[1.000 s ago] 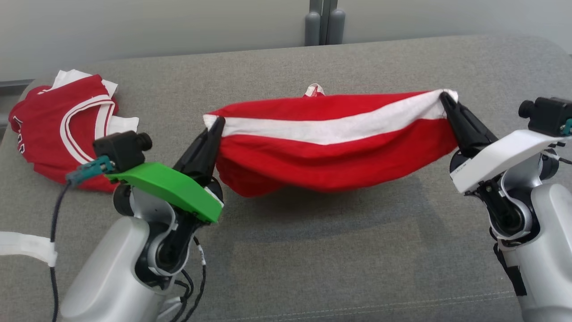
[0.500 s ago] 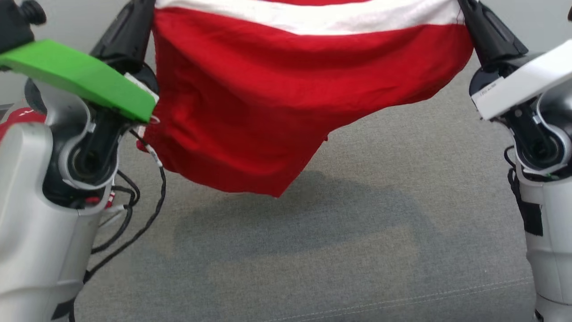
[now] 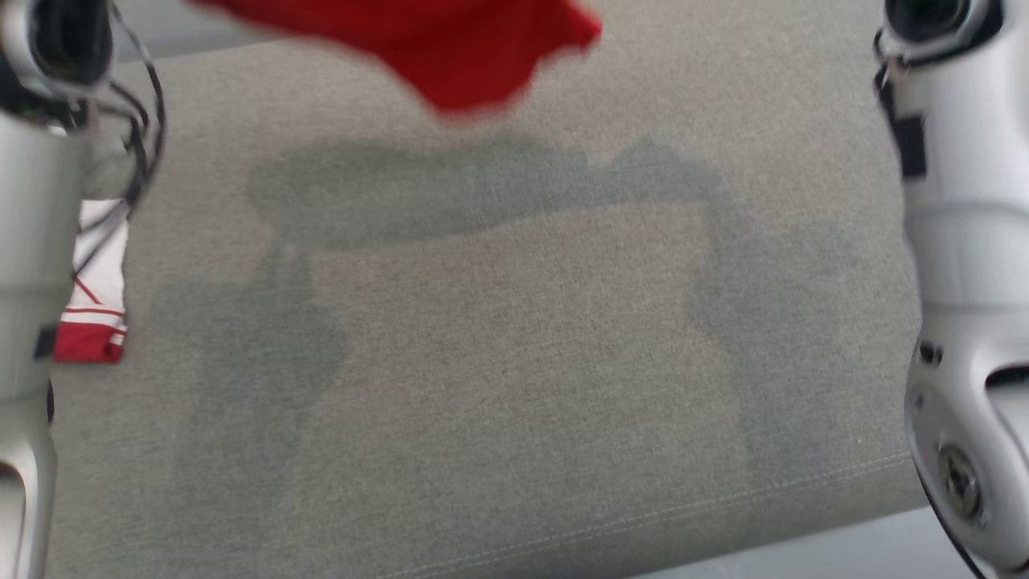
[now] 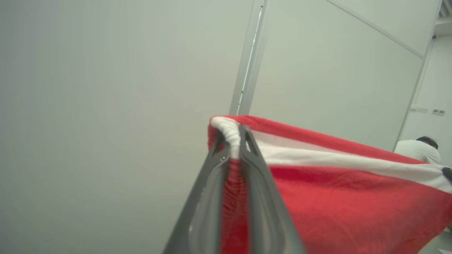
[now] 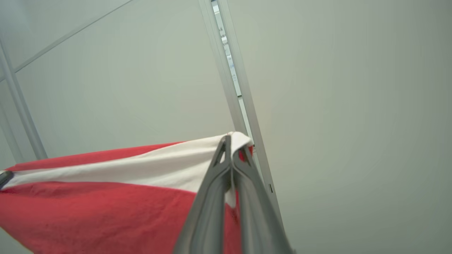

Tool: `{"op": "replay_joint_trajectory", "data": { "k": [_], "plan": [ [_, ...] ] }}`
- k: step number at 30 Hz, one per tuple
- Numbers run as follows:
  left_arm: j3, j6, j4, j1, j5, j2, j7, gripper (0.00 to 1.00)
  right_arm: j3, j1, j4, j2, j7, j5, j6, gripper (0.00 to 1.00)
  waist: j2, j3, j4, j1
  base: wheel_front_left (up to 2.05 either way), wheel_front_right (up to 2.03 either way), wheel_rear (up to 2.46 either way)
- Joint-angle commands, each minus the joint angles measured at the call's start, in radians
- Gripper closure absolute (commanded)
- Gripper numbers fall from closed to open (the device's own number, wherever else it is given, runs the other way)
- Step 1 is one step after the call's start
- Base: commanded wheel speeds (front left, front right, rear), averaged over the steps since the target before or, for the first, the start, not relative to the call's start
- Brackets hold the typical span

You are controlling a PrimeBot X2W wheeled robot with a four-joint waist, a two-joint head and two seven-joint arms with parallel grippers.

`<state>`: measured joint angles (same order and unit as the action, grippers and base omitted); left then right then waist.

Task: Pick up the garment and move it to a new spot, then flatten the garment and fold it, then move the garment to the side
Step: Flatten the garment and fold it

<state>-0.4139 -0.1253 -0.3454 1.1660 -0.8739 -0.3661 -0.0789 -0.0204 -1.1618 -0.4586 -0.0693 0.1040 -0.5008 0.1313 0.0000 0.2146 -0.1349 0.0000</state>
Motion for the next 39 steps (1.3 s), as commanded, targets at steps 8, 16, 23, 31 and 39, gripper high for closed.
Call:
{"op": "replay_joint_trajectory", "data": {
  "k": [8,16,23,31,39],
  "plan": [
    [-0.004,0.148,-0.157,0.128,0.074,0.04,0.26,1.0,-0.027,-0.159,-0.149,0.017,-0.269,0.024,-0.001,1.0,0.0,0.218,-0.083,0.0,0.0,0.0,0.0],
    [-0.019,0.249,-0.212,-0.117,0.087,0.058,0.344,1.0,-0.273,0.144,-0.103,-0.03,-0.33,-0.117,-0.001,1.0,0.0,0.295,-0.093,0.0,0.0,0.0,0.0],
    [0.063,0.256,-0.037,-0.367,0.12,0.08,0.344,1.0,-0.377,0.331,0.001,-0.11,-0.362,-0.226,-0.001,1.0,0.0,0.28,-0.084,0.0,0.0,0.0,0.0],
    [0.11,0.257,0.189,-0.655,0.179,0.096,0.344,1.0,-0.348,0.536,0.184,-0.187,-0.37,-0.203,-0.001,1.0,0.0,0.197,-0.031,0.0,0.0,0.0,0.0],
    [0.145,0.257,0.329,-0.925,0.225,0.176,0.344,1.0,-0.271,0.788,0.324,-0.219,-0.37,-0.173,-0.001,1.0,0.0,0.067,0.017,0.0,0.0,0.0,0.0]
  ]
}}
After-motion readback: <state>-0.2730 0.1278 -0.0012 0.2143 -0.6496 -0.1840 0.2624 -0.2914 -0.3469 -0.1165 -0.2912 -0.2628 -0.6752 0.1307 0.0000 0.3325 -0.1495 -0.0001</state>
